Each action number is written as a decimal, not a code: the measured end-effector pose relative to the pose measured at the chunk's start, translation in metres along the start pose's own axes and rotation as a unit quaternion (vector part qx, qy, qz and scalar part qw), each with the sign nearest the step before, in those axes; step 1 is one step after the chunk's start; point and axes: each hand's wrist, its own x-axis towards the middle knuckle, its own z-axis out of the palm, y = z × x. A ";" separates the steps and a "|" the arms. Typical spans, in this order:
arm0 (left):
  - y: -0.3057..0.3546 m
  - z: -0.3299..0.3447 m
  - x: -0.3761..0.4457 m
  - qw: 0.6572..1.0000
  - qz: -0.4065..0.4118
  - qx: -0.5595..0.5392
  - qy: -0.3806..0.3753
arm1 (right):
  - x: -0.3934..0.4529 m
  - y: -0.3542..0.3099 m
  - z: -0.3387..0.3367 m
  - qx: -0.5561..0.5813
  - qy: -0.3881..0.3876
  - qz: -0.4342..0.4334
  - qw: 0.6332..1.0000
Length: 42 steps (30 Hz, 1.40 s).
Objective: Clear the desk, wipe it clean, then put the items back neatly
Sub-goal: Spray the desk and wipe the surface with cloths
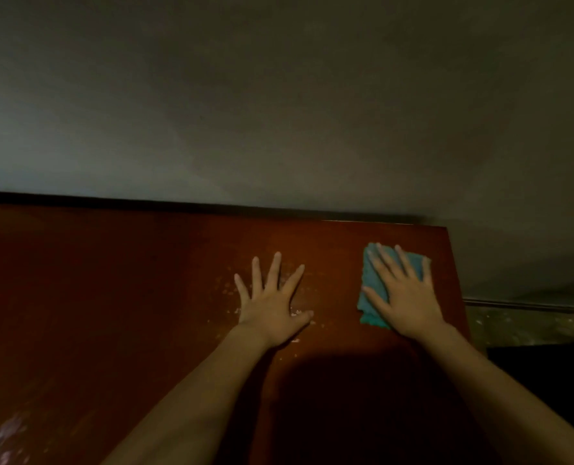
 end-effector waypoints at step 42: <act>-0.018 0.060 -0.103 1.000 0.005 0.005 0.025 | -0.127 -0.021 0.038 -0.043 -0.017 -0.080 0.996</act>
